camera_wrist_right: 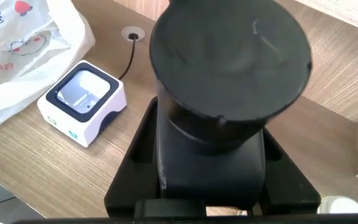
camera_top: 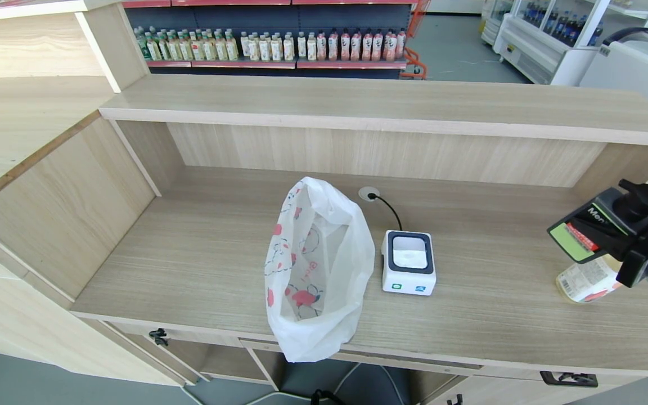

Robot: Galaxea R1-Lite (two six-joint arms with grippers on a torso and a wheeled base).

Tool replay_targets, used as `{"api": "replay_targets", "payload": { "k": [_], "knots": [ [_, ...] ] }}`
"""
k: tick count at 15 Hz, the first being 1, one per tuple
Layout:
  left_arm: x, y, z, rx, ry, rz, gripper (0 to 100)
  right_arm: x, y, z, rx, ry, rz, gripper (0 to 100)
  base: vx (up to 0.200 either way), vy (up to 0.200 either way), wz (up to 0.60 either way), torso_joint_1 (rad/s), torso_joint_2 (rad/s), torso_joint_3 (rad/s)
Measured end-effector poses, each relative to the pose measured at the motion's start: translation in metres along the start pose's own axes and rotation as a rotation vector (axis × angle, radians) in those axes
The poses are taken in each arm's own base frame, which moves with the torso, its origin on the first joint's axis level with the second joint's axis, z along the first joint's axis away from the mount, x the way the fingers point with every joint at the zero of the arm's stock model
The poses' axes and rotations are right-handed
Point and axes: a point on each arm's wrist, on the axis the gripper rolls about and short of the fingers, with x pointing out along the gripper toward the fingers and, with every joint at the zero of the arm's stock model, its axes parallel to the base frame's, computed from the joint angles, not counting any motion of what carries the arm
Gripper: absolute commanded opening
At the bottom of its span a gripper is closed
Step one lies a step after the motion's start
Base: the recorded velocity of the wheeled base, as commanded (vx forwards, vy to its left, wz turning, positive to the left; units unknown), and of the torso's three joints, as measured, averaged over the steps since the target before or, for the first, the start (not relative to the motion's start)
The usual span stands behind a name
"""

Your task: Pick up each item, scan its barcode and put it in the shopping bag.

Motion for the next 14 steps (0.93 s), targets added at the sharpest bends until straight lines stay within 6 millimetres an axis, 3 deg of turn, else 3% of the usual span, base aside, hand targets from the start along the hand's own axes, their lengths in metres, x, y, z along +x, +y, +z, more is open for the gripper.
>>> {"api": "replay_targets", "payload": {
  "k": [5,12,14],
  "knots": [
    [0.000,0.000,0.000,0.001,-0.002,-0.001,100,0.001,-0.001,-0.003,0.017,0.010,-0.002,0,0.000,0.000,0.00,0.000,0.00,0.000],
    [0.000,0.000,0.000,0.001,-0.002,-0.001,100,0.012,-0.005,0.003,0.129,-0.015,0.012,0,-0.200,0.000,0.00,0.000,0.00,0.002],
    [0.000,0.000,0.000,0.000,0.002,-0.002,100,0.020,-0.009,0.004,0.129,-0.017,0.009,0,0.000,0.000,0.00,0.000,0.00,0.000]
  ]
}}
